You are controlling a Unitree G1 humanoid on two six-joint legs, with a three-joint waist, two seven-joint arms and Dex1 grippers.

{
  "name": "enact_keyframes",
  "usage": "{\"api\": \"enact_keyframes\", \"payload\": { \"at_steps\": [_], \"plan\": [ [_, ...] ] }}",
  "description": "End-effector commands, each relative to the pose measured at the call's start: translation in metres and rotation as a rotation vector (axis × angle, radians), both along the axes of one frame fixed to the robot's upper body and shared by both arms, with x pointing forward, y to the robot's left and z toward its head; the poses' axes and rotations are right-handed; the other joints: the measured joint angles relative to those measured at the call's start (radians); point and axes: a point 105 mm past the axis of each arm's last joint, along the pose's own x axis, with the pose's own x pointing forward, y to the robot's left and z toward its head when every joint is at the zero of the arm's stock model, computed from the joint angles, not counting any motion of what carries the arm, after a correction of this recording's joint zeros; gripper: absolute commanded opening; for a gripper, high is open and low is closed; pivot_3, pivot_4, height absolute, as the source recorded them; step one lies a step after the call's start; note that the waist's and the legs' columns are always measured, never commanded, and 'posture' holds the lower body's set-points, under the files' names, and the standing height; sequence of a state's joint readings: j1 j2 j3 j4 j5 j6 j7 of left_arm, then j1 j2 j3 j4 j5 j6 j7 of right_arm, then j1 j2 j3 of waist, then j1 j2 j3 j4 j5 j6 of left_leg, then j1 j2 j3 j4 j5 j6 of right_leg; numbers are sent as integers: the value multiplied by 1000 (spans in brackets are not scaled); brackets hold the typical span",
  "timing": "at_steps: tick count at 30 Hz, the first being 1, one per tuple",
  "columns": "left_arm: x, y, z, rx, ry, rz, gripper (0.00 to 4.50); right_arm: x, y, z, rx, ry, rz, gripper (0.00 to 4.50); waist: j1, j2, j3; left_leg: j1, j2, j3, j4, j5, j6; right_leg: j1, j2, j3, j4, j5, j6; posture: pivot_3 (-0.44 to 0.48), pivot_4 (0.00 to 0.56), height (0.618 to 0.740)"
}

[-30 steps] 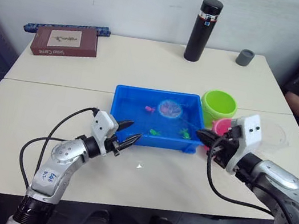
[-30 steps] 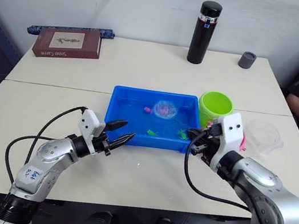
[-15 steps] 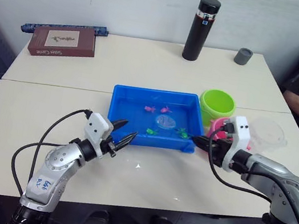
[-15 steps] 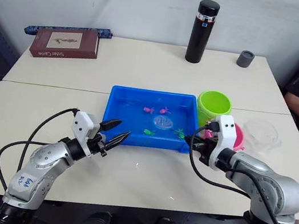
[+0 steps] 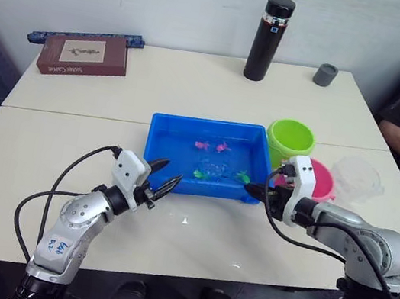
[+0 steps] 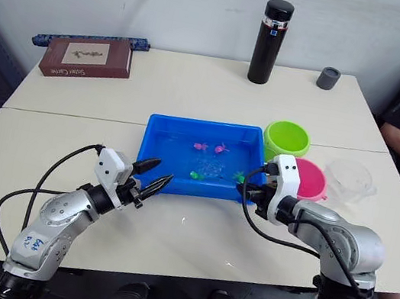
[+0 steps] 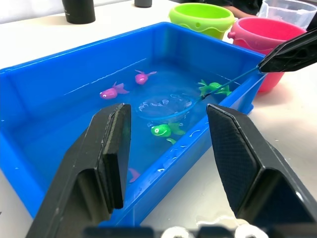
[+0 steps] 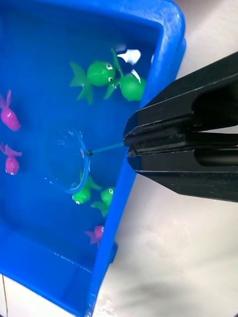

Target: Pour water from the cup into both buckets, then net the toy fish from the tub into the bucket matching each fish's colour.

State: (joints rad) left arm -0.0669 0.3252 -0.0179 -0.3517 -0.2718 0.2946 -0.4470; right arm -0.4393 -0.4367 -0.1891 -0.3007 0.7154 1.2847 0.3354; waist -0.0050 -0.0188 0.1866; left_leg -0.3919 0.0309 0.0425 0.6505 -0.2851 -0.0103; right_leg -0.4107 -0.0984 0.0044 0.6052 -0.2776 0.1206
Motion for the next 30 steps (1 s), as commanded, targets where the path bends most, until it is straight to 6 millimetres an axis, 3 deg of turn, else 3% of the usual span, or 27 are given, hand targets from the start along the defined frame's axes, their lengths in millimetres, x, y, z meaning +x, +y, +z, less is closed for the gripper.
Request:
{"api": "enact_keyframes", "payload": {
  "at_steps": [1, 7, 17, 23, 30],
  "plan": [
    [-5, -2, 13, -9, -55, -1, 2675, 13, -3, 9, 2, -43, -26, 0, -1, 0, 0, 0, 0, 0, 0, 0, 0, 0, 0, 0, 0, 0, 0, 0, 150, 740],
    [-7, 0, 13, -11, -54, 12, 2675, 31, -11, 6, 0, -34, -74, 0, 0, 0, 0, 0, 0, 0, -1, 0, 0, 0, 0, 0, -1, 0, 0, 0, 150, 740],
    [-10, 0, 12, -15, -53, 29, 2675, 42, -15, 3, -9, -32, -89, 0, 0, 0, 0, 0, 0, 1, -1, 0, 0, 0, 0, 0, -1, 0, 0, 0, 150, 740],
    [-10, -1, 12, -17, -54, 25, 2675, 47, -17, 22, -57, -165, -85, 0, 0, 0, 0, 0, 0, 1, -2, 0, 0, -1, 0, 0, -2, 0, 0, 0, 150, 740],
    [-9, -2, 12, -17, -53, 17, 2675, 39, -14, 29, -82, -238, -79, 0, 0, 0, 0, -1, 0, 0, -3, 0, 0, -1, 0, 0, -3, 0, 0, 0, 150, 740]
  ]
}}
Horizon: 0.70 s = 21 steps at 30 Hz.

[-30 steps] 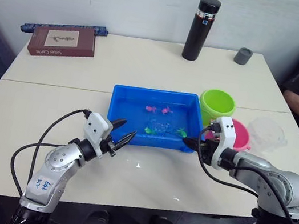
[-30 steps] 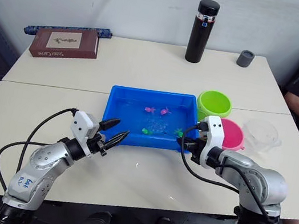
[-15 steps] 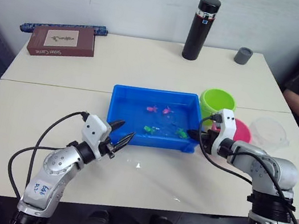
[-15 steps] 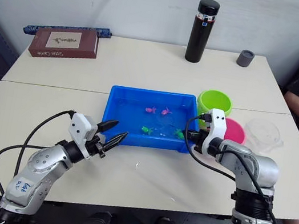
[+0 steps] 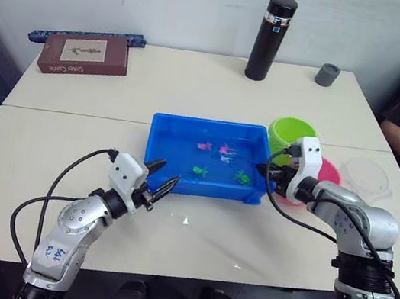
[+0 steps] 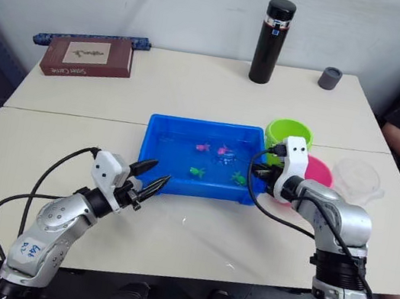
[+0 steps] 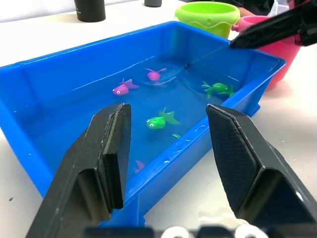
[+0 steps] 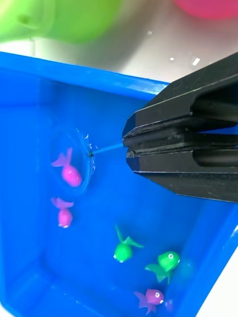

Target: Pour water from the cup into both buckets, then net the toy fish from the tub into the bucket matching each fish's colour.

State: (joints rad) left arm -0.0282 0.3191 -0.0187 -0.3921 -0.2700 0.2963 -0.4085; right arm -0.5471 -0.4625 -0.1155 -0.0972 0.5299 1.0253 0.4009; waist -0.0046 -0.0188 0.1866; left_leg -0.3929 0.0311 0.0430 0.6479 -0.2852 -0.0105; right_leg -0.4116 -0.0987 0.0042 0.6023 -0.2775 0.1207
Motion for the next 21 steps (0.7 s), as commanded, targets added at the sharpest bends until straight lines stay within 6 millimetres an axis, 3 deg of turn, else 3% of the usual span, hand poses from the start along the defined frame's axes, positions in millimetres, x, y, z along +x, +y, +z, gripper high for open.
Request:
{"api": "enact_keyframes", "payload": {
  "at_steps": [1, 10, 21],
  "plan": [
    [-3, -5, 12, -7, -52, -21, 2675, -5, 3, 16, -12, -84, 10, 0, -1, 0, 0, 0, 0, 0, 0, 0, 0, 0, 0, 0, 0, 0, 0, 0, 150, 740],
    [0, -7, 12, -5, -49, -47, 2675, -23, 7, 24, -31, -156, 2, 0, 0, 0, 0, 0, 0, 0, 0, 0, 0, 0, 0, 0, 0, 0, 0, 0, 150, 740],
    [3, -13, 10, -6, -39, -89, 2675, -64, -6, 58, -91, -380, -76, 0, 2, 0, 0, -1, 0, 0, -1, 0, -1, 0, 0, 0, -2, 0, 0, 0, 150, 740]
  ]
}}
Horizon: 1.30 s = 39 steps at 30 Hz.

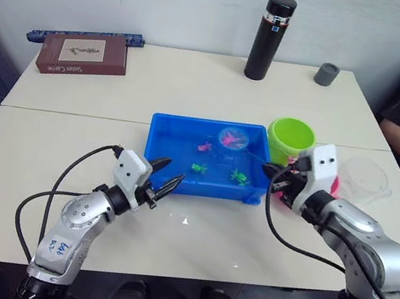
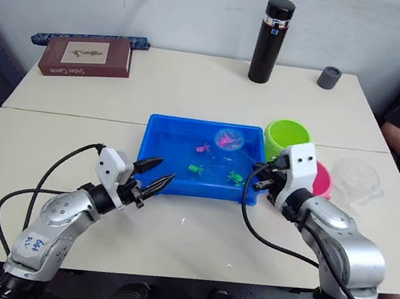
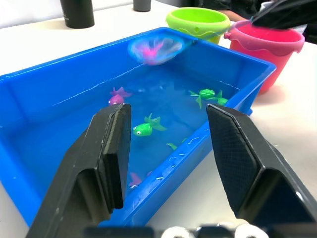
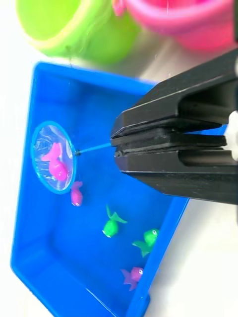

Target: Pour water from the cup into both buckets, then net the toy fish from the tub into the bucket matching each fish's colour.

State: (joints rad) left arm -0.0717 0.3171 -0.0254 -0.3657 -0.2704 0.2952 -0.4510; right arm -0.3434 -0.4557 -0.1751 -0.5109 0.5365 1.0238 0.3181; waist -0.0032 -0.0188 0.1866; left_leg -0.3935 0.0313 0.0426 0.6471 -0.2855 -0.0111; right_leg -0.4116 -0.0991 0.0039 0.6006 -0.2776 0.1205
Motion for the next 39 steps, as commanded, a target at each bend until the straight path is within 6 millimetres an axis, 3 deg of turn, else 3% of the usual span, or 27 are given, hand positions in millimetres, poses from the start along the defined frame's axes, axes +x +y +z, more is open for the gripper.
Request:
{"api": "enact_keyframes", "payload": {
  "at_steps": [1, 9, 17, 26, 39],
  "plan": [
    [0, -7, 5, -10, -23, -47, 2675, -27, -14, 38, -38, -214, -74, 0, 1, 0, 0, 0, 0, 0, 0, 0, 0, 0, 0, 0, 0, 0, 0, 0, 150, 740],
    [4, -18, 2, -8, -10, -128, 2675, -65, -37, 54, -199, -367, -222, 0, 3, 0, 0, -1, 0, -1, 0, 0, 0, 1, 0, -1, -2, 0, 0, 0, 150, 740],
    [9, -28, 2, -12, -8, -189, 2675, -83, -60, 47, -310, -385, -348, 0, 2, 0, 0, 0, 0, 0, 1, 0, 0, 2, 1, -1, -4, 0, 0, 0, 150, 740],
    [13, -34, 3, -12, -14, -225, 2675, -92, -89, 27, -487, -383, -436, 0, 1, 0, 0, 0, -1, 2, 1, 0, 0, 2, 2, -1, -4, 0, 0, 0, 150, 740],
    [11, -31, 3, -9, -19, -213, 2675, -94, -116, -10, -835, -407, -381, 0, 1, 0, 0, 2, -1, 8, 1, 0, 0, 4, 2, 0, -4, 0, 0, 0, 150, 740]
  ]
}}
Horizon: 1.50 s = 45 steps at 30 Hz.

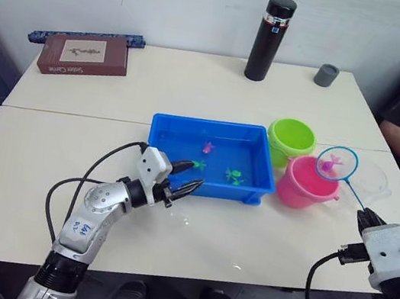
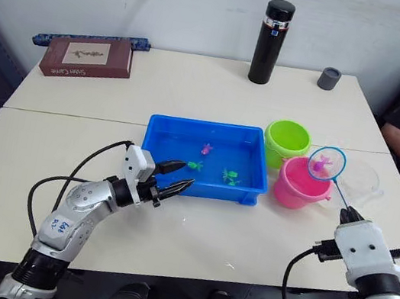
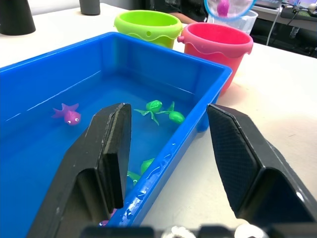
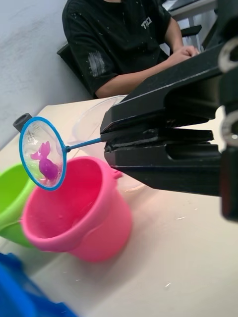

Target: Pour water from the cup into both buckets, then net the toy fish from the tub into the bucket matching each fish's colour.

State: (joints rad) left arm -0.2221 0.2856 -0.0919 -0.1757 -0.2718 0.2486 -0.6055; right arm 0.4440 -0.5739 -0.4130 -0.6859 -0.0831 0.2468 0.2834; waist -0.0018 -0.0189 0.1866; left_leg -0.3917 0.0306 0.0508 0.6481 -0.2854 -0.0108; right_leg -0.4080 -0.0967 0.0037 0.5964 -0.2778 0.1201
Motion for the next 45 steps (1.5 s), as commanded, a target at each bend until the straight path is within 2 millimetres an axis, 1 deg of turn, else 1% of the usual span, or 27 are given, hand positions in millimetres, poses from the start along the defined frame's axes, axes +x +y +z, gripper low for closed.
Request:
{"api": "enact_keyframes", "payload": {
  "at_steps": [1, 5, 7, 11, 17, 19, 20, 22, 24, 25, 26, 28, 30, 31, 33, 34, 37, 39, 41, 45],
  "plan": [
    [-3, 0, 8, -11, -36, -4, 2675, 3, 2, 8, -152, -49, 41, 0, 0, 0, 0, 0, 0, 0, 0, 0, 0, 0, 0, 0, 0, 0, 0, 0, 150, 740],
    [-3, 2, 8, -9, -37, 3, 2675, 5, 0, 6, -299, -58, 69, 0, 1, 0, 0, 0, 0, 1, 0, 0, 0, 0, 0, 1, 0, 0, 0, 0, 150, 740],
    [-3, 2, 8, -9, -37, 4, 2675, 6, 0, 6, -337, -68, 75, 0, 1, 0, 0, 0, 0, 1, 0, 0, 0, 0, 0, 1, 0, 0, 0, 0, 150, 740],
    [-3, 2, 9, -9, -37, 6, 2675, 9, -3, 15, -476, -115, 68, 0, 1, 0, 0, 0, 0, 1, 0, 0, 0, 0, 0, 1, 0, 0, 0, 0, 150, 740],
    [-3, 1, 8, -10, -37, 6, 2675, 9, -9, 15, -492, -111, 41, 0, 1, 0, 0, 1, 0, 1, 0, 0, 0, 0, 0, 1, 1, 1, 1, 0, 150, 740],
    [-3, 1, 9, -11, -38, 5, 2675, 9, -10, 18, -472, -124, 31, 0, 1, 0, 0, 1, 0, 1, 1, 0, 0, 0, 0, 1, 1, 1, 2, 0, 150, 740],
    [-3, 1, 9, -11, -38, 6, 2675, 10, -5, 26, -421, -154, 42, 0, 1, 0, 0, 1, 0, 1, 1, 0, 0, 0, 0, 1, 1, 1, 2, 0, 150, 740],
    [-2, 1, 9, -10, -38, 7, 2675, 12, 1, 35, -360, -186, 62, 0, -3, 0, 0, 1, 0, 1, 1, 0, 0, 1, 0, 1, 1, 1, 2, 0, 150, 740],
    [-3, 2, 8, -10, -37, 9, 2675, 19, 22, 55, -144, -257, 123, 0, -4, 0, 0, 2, 0, 1, 1, 0, 0, 1, 0, 1, 3, 1, 2, 0, 150, 740],
    [-3, 3, 8, -10, -36, 13, 2675, 23, 34, 60, 6, -250, 171, 0, -8, 0, 0, 3, 1, 1, 1, 0, 0, 1, 1, 1, 3, 1, 2, 0, 150, 740],
    [-3, 3, 8, -10, -35, 16, 2675, 25, 42, 61, 105, -233, 210, 0, -10, 0, 0, 3, 1, 1, 1, 0, -1, 0, 1, 2, 5, 1, 2, 0, 150, 740],
    [-4, 4, 8, -9, -34, 23, 2675, 33, 52, 64, 247, -191, 240, 0, -5, 0, 0, 4, 1, -3, 1, 1, -1, 1, 1, 2, 7, 1, 2, 0, 150, 740],
    [-5, 5, 8, -9, -34, 30, 2675, 40, 61, 71, 330, -165, 270, 0, -1, 0, 0, 3, 1, -4, 1, 1, -1, 1, 1, 1, 7, 1, 1, 0, 150, 740],
    [-5, 6, 8, -10, -34, 39, 2675, 45, 70, 71, 414, -122, 300, 0, 0, 0, 0, 3, 1, -5, 1, 1, -1, 0, 0, 2, 8, 1, 1, 0, 150, 740],
    [-6, 8, 8, -12, -33, 54, 2675, 53, 81, 72, 495, -55, 334, 0, 0, 0, 0, 3, 0, -7, 2, 1, -1, 0, -1, 2, 7, 1, 1, 0, 150, 740],
    [-6, 10, 7, -13, -31, 62, 2675, 57, 87, 66, 557, 17, 354, 0, 0, 0, 0, 2, 0, -7, 2, 1, -1, 0, -2, 2, 7, 1, 1, 0, 150, 740],
    [-8, 10, 6, -13, -29, 68, 2675, 65, 93, 60, 616, 124, 359, 0, 2, 0, 0, 2, 1, -9, 1, 1, -1, 0, -2, 1, 8, 0, 1, 0, 150, 740],
    [-8, 11, 7, -15, -34, 82, 2675, 74, 99, 55, 700, 211, 378, 0, 1, 0, 0, 1, 0, -10, 1, 1, -1, -1, -2, 0, 8, 0, -1, 0, 150, 740],
    [-8, 14, 7, -16, -36, 98, 2675, 77, 107, 52, 782, 297, 407, 0, -2, 0, 0, 1, 0, -9, 1, 1, -1, -1, -2, 0, 8, 0, 0, 0, 150, 740],
    [-10, 17, 7, -16, -38, 120, 2675, 77, 120, 45, 815, 422, 451, 0, -2, 0, 0, 1, 1, -9, 1, 1, -1, -2, -2, 0, 10, 0, -1, 0, 150, 740]
  ]
}}
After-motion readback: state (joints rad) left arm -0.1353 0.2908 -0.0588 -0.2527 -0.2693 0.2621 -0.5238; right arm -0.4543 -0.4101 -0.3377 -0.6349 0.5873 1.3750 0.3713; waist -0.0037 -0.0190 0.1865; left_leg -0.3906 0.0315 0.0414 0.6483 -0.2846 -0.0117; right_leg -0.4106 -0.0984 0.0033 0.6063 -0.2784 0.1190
